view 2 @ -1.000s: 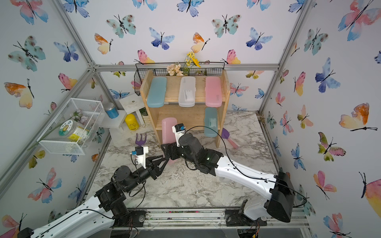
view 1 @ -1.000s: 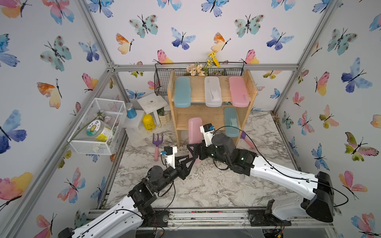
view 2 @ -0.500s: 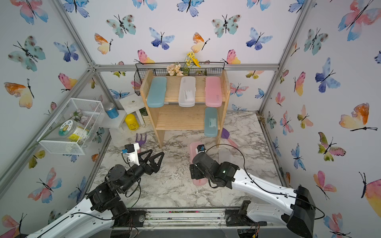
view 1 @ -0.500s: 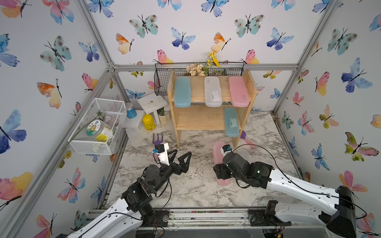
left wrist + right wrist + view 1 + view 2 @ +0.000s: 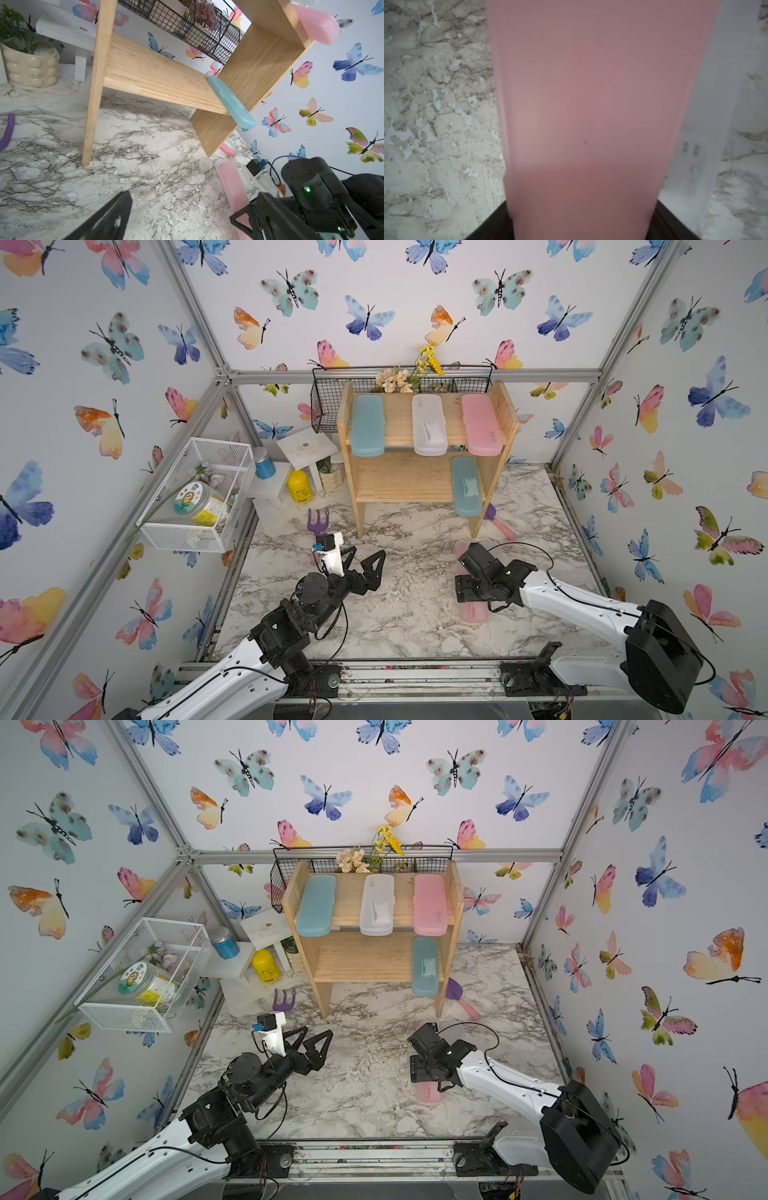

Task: Remove the pencil cases from the shelf
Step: Place the pencil case at the center of the board.

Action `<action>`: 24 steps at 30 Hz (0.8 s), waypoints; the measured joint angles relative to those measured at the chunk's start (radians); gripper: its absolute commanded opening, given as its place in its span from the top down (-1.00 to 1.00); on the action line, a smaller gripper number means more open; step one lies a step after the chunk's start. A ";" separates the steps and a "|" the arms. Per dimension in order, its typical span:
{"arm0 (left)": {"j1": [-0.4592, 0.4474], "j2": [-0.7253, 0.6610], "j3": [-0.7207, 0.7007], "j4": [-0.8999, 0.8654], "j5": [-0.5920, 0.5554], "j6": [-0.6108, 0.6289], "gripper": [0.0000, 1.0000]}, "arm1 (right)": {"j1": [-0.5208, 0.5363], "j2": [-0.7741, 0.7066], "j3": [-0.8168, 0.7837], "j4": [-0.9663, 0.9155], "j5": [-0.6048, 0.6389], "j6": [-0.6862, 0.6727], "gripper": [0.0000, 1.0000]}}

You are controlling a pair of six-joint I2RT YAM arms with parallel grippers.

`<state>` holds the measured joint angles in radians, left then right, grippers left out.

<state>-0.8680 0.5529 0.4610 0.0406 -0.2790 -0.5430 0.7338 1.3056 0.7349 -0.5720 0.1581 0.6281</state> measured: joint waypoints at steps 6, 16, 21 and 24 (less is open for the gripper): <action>0.000 0.014 -0.009 0.003 -0.013 0.000 -0.97 | -0.039 0.093 0.018 0.052 -0.018 -0.067 -0.39; 0.000 0.041 -0.013 0.006 -0.013 -0.001 -0.97 | -0.042 0.221 0.084 0.109 -0.035 -0.109 -0.41; 0.000 0.041 -0.013 0.006 -0.013 -0.003 -0.97 | -0.055 0.256 0.085 0.127 -0.035 -0.117 -0.50; 0.000 0.041 -0.015 0.006 -0.013 -0.003 -0.97 | -0.061 0.263 0.085 0.137 -0.035 -0.121 -0.66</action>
<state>-0.8680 0.5938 0.4458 0.0463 -0.2920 -0.5465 0.6731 1.5688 0.8204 -0.4351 0.1230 0.5076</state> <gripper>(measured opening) 0.986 0.807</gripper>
